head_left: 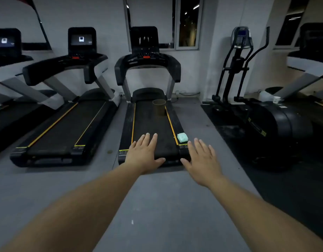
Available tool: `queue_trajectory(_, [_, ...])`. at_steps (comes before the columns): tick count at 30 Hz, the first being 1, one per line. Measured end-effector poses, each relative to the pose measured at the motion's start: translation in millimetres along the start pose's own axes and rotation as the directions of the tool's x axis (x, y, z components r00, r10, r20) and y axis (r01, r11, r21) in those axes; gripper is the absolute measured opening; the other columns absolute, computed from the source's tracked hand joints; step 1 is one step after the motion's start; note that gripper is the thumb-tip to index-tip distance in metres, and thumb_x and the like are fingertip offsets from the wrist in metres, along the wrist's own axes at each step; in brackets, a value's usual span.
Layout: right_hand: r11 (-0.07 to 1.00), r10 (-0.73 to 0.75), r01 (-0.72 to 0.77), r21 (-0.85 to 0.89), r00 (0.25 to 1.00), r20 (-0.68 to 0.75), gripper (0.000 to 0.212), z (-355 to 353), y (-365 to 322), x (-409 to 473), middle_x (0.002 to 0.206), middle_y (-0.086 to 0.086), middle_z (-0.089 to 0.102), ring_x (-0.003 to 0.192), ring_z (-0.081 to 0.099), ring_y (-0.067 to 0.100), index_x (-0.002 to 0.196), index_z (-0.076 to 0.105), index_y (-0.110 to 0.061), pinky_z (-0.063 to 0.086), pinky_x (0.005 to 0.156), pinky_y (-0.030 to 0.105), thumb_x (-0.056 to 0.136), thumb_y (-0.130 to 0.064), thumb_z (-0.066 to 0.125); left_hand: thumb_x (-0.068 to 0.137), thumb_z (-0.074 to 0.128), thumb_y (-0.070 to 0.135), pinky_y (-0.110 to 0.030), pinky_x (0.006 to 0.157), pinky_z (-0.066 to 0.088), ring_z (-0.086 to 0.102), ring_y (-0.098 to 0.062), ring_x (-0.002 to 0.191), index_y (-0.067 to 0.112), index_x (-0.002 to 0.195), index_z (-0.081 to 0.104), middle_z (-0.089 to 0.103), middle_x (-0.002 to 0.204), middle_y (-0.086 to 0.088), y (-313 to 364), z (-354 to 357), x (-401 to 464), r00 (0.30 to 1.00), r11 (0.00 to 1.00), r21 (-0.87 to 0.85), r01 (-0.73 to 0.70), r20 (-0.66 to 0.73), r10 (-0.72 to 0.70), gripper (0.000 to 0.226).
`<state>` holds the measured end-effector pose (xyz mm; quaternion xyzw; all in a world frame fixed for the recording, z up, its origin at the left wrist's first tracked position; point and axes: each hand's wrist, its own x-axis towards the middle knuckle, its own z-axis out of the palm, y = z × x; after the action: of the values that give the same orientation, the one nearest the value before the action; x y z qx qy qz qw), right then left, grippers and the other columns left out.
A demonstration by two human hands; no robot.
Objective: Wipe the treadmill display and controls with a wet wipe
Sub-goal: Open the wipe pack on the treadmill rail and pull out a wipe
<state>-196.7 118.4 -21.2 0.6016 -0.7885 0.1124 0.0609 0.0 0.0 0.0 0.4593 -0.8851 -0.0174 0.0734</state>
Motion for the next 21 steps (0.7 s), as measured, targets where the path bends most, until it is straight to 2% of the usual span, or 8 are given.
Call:
queue_trajectory(7, [1.000,0.014,-0.014,0.004,0.999,0.049,0.074,56,41,85,0.172,0.007,0.006,0.159,-0.001,0.021,0.162,0.008,-0.019,0.003,0.129,0.046,0.104,-0.060,0.028,0.088,0.051,0.074,-0.046,0.127,0.007,-0.007,-0.021,0.158,0.028,0.161,-0.012,-0.006,0.172,-0.004,4,51,102,0.998,1.000,-0.016,-0.005,0.066,0.006,0.106])
queue_trajectory(12, [0.999,0.050,-0.050,-0.008,0.996,0.074,0.074,98,51,168,0.172,0.007,0.006,0.159,0.000,0.022,0.162,0.007,-0.019,0.003,0.129,0.046,0.104,-0.060,0.027,0.088,0.051,0.075,-0.046,0.127,0.007,-0.006,-0.022,0.158,0.028,0.161,-0.011,-0.005,0.172,-0.005,-22,84,197,0.996,0.998,-0.049,-0.032,0.083,0.036,0.107])
queue_trajectory(21, [0.986,0.159,-0.165,0.032,0.977,0.142,0.074,161,54,306,0.171,0.009,0.010,0.159,0.003,0.024,0.162,0.012,-0.017,0.006,0.129,0.046,0.104,-0.058,0.031,0.085,0.054,0.076,-0.046,0.127,0.007,-0.005,-0.023,0.158,0.026,0.162,-0.010,-0.004,0.172,-0.006,-72,121,355,0.974,0.994,-0.074,-0.082,0.206,0.096,0.112])
